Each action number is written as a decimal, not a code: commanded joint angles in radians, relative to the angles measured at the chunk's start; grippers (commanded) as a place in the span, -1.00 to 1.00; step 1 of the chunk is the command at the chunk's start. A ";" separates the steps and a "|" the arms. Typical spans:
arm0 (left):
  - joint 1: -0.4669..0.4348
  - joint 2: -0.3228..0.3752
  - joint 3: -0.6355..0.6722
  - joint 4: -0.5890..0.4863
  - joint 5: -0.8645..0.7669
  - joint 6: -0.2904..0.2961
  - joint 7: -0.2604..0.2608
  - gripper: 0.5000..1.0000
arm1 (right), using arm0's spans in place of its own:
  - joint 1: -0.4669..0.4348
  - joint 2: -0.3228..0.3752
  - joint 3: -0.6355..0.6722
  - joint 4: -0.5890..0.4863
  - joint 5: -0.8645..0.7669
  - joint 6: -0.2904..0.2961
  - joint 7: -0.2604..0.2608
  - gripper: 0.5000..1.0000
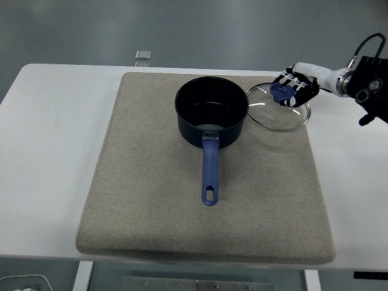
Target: Lift the pot lid and place it to the right of the pot.
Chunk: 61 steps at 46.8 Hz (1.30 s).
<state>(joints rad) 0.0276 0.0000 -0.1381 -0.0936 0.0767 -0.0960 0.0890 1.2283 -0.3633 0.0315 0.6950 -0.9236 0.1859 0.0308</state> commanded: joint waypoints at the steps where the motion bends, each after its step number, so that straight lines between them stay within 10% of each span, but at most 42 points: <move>1: 0.000 0.000 0.000 0.000 0.000 -0.001 0.000 1.00 | -0.006 0.010 -0.001 0.000 -0.006 -0.020 0.000 -0.54; 10: 0.000 0.000 0.000 0.000 0.000 -0.001 0.000 1.00 | -0.015 0.012 -0.001 0.000 -0.001 -0.039 0.000 0.40; 15: 0.000 0.000 0.000 0.000 0.000 -0.001 0.000 1.00 | -0.012 0.012 0.001 0.000 0.006 -0.039 0.000 0.56; 61: 0.000 0.000 0.000 0.000 0.000 0.001 0.000 1.00 | -0.064 0.034 0.226 0.008 0.837 0.041 0.023 0.57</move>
<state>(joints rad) 0.0276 0.0000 -0.1381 -0.0936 0.0767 -0.0963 0.0890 1.1765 -0.3347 0.2462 0.7035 -0.1512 0.2285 0.0547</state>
